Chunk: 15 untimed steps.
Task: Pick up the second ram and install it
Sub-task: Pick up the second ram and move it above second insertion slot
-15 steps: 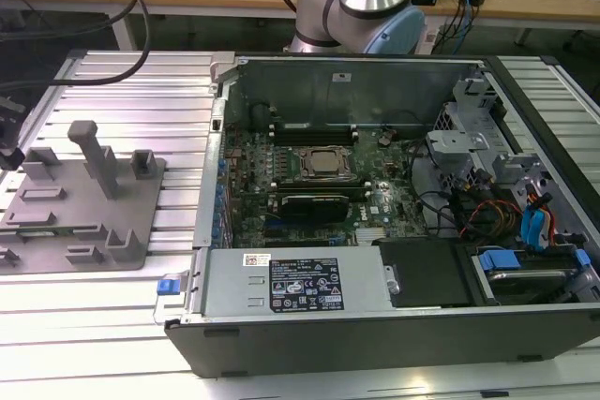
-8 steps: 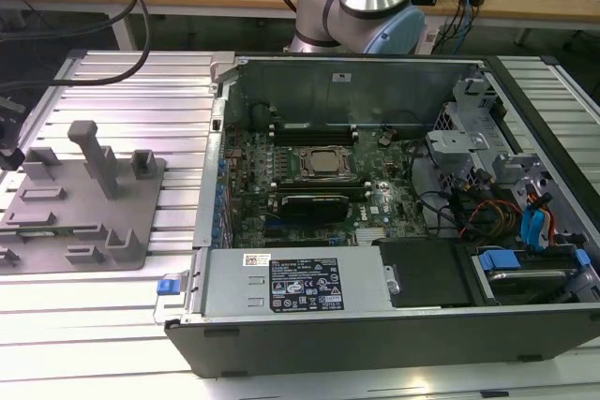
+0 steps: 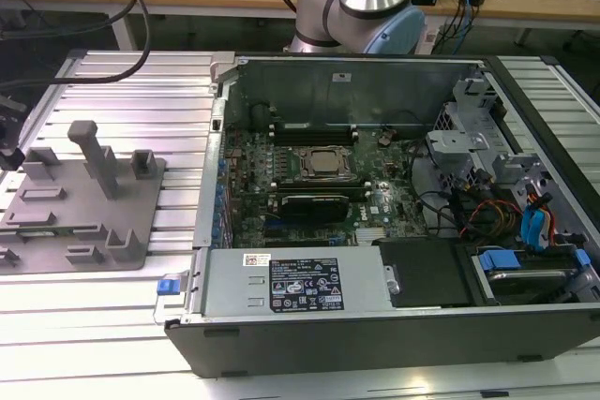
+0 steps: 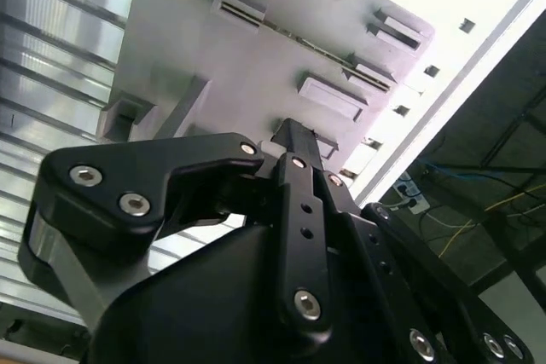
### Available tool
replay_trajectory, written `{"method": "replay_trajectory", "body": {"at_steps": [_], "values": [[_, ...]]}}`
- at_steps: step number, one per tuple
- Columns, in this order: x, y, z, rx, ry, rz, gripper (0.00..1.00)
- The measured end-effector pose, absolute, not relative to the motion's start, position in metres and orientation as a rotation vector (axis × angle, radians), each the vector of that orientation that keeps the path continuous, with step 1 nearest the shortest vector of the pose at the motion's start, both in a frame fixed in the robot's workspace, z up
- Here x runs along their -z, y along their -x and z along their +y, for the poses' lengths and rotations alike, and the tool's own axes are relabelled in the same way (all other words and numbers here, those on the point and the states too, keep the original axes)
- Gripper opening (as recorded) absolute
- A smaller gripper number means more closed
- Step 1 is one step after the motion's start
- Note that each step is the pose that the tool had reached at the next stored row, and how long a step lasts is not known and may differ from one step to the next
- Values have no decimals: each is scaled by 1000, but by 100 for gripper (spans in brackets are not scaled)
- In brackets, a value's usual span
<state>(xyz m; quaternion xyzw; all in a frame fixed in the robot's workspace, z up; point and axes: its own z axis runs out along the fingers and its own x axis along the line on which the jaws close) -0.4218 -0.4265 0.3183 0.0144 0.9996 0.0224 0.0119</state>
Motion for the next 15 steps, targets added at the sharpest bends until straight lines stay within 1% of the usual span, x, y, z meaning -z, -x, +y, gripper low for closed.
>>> {"method": "replay_trajectory", "body": {"at_steps": [4,11,15], "values": [[-318,422,-427,-72,102,3117,8],[-317,422,-427,-76,547,3077,8],[-317,422,-427,-74,726,3043,8]]}}
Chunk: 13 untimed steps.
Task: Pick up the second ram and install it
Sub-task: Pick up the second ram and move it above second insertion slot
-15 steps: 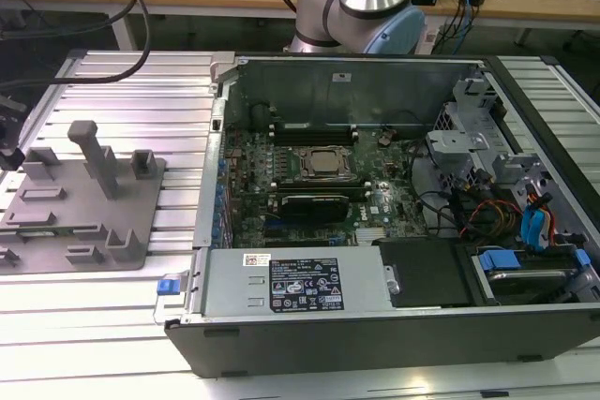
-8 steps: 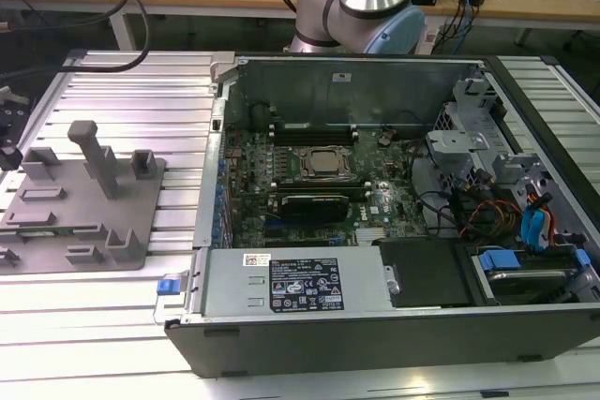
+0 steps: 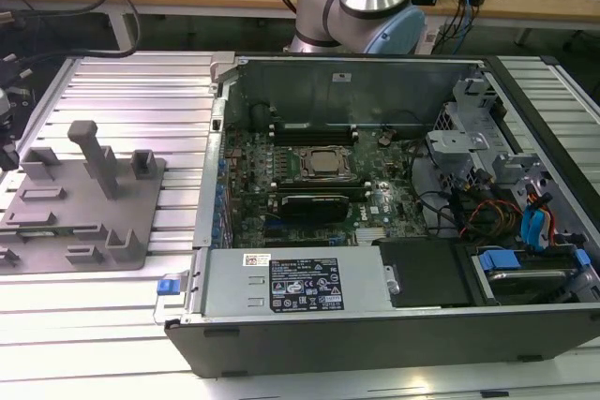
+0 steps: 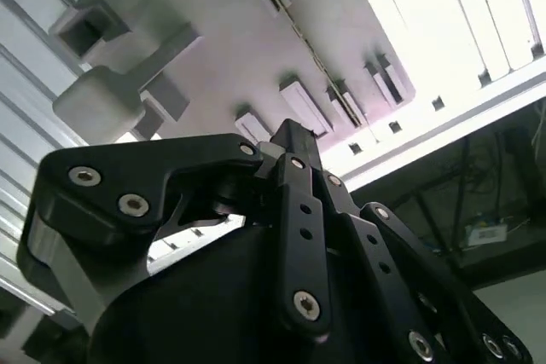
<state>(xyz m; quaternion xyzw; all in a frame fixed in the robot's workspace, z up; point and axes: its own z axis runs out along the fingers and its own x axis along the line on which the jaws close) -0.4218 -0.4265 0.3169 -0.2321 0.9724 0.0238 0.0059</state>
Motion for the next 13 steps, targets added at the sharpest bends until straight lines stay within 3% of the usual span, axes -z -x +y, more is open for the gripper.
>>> {"method": "replay_trajectory", "body": {"at_steps": [13], "values": [[-314,422,-427,-71,1271,2870,8]]}}
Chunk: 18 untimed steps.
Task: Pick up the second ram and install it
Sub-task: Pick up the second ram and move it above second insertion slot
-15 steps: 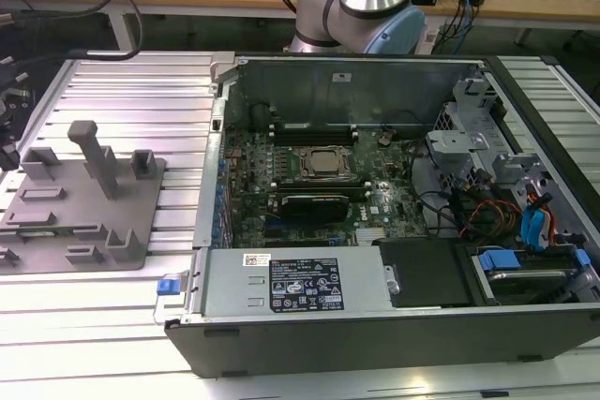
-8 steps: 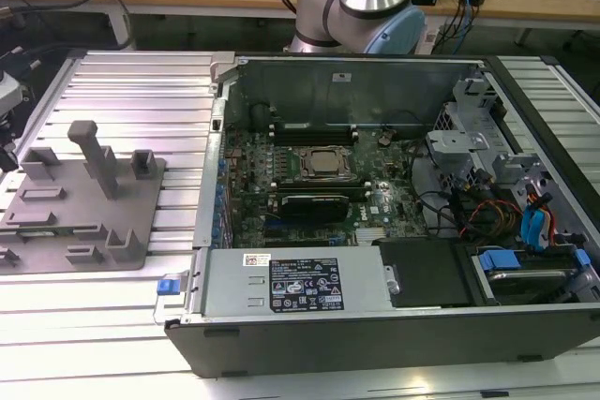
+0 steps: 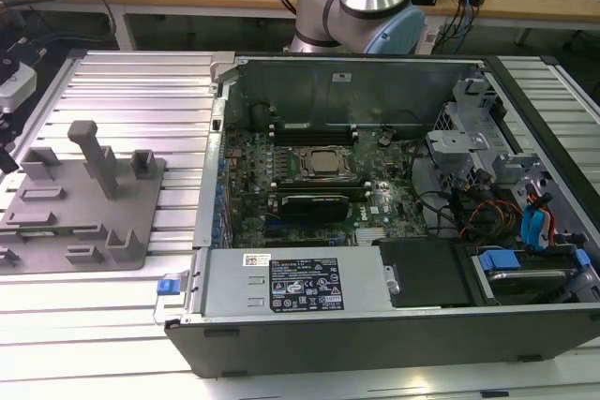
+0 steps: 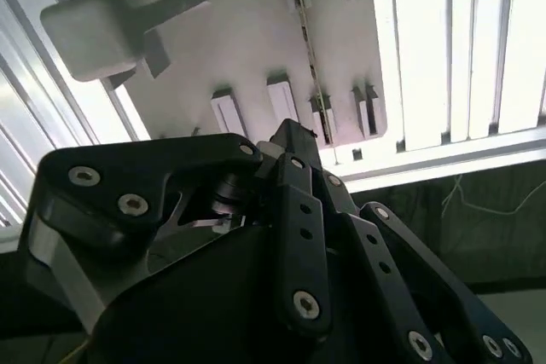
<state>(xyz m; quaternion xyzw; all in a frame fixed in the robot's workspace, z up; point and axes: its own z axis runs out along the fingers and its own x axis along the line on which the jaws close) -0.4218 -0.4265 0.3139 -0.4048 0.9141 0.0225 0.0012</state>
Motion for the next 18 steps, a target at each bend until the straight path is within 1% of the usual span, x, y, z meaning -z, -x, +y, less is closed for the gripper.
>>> {"method": "replay_trajectory", "body": {"at_steps": [18], "values": [[-309,422,-427,-70,1937,2483,8]]}}
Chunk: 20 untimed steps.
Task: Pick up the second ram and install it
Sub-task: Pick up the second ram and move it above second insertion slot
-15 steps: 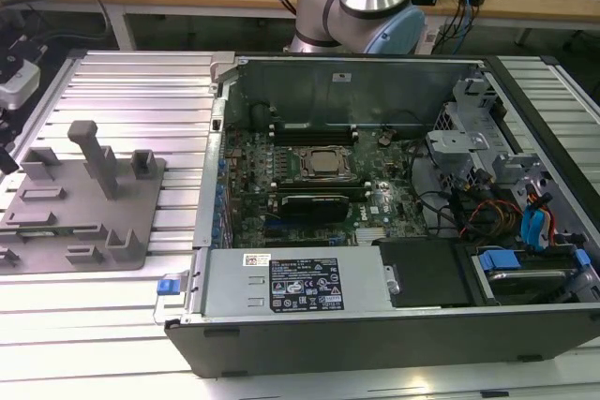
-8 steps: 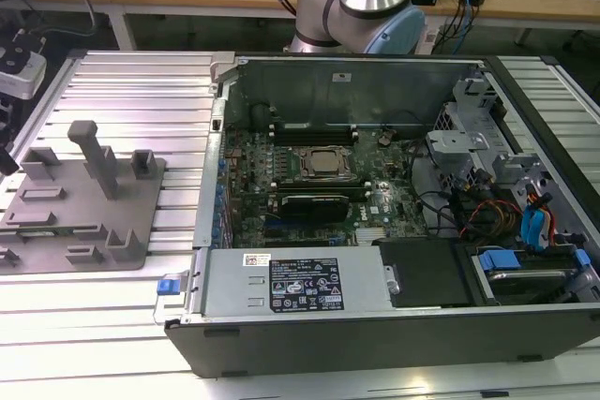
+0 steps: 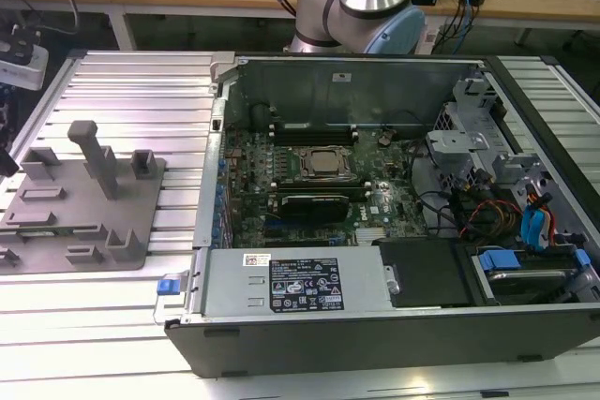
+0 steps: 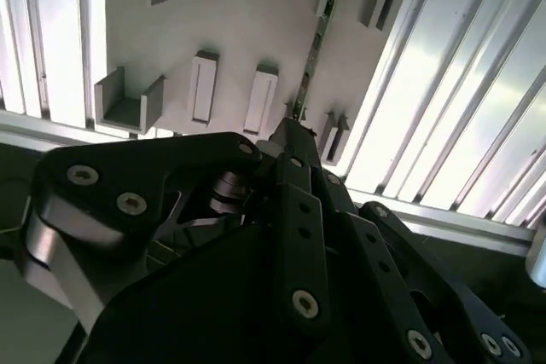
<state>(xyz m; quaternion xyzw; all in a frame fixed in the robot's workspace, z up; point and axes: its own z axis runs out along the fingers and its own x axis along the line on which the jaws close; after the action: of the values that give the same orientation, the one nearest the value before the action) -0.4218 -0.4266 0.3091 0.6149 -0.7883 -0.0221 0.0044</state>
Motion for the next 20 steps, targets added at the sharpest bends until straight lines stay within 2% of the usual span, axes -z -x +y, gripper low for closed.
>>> {"method": "replay_trajectory", "body": {"at_steps": [13,20], "values": [[-306,422,-427,66,-2319,-2094,8],[-294,422,-427,66,-2269,-2150,8]]}}
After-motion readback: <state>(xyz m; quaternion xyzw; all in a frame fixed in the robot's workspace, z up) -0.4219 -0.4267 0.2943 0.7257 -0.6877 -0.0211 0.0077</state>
